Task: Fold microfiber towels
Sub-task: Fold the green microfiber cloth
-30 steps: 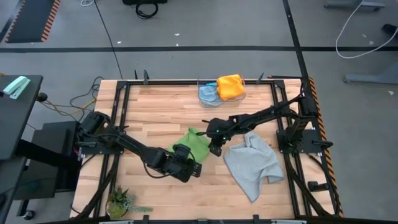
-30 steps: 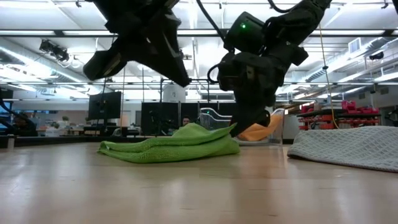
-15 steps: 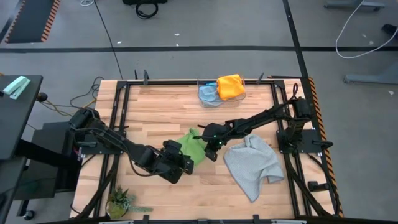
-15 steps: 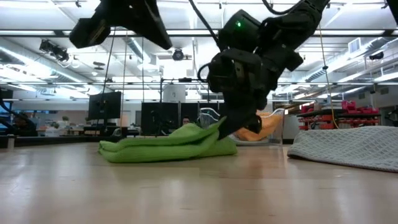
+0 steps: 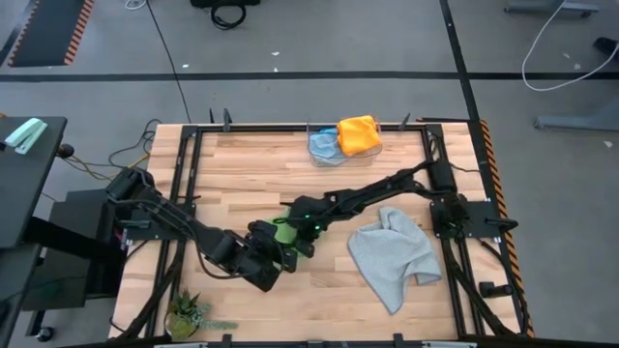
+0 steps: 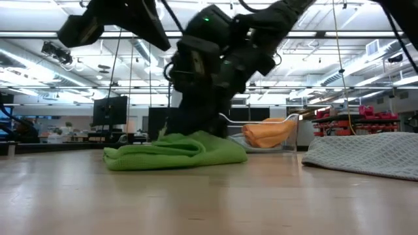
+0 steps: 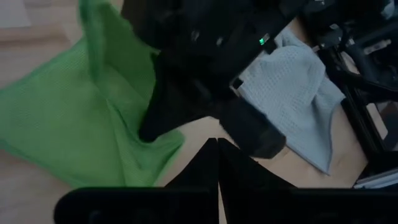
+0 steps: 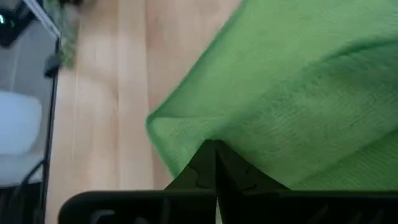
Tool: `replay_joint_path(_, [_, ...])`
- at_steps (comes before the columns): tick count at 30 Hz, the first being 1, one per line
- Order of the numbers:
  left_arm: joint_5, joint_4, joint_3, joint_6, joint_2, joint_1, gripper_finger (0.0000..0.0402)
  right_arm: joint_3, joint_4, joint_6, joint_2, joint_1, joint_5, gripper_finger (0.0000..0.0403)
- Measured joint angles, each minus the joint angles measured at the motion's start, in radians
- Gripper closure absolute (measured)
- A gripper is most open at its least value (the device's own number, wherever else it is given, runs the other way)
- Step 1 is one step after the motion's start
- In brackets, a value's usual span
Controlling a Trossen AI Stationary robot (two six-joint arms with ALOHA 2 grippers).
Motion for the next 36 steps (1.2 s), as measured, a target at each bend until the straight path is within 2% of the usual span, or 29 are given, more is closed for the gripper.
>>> replay_joint_path(6, [-0.032,-0.049,0.001,-0.074,0.000,-0.040,0.0384,0.151,-0.050,-0.044,0.081,0.001,-0.018,0.0403])
replay_joint_path(10, [-0.043,-0.071,0.000,-0.116,0.000,-0.064,0.0396,0.205,-0.044,-0.050,0.100,-0.015,-0.026,0.0403])
replay_joint_path(14, [-0.048,-0.076,0.000,-0.136,0.001,-0.080,0.0387,0.219,-0.058,-0.047,0.110,-0.045,-0.024,0.0403])
replay_joint_path(21, [-0.051,-0.090,0.001,-0.135,0.001,-0.088,0.0394,0.217,-0.170,-0.127,0.055,-0.085,0.024,0.0403])
replay_joint_path(24, [-0.055,-0.101,0.000,-0.131,0.001,-0.088,0.0395,0.215,-0.289,-0.223,-0.001,-0.088,0.097,0.0403])
replay_joint_path(28, [-0.055,-0.120,0.000,-0.128,0.001,-0.089,0.0380,0.216,-0.555,-0.348,-0.101,-0.076,0.214,0.0403])
replay_joint_path(30, [-0.055,-0.117,0.000,-0.107,0.001,-0.087,0.0378,0.179,-0.617,-0.375,-0.133,-0.071,0.244,0.0403])
replay_joint_path(36, [-0.056,-0.030,0.000,0.099,0.008,-0.086,0.0396,0.053,-0.540,-0.336,-0.174,-0.090,0.223,0.0403])
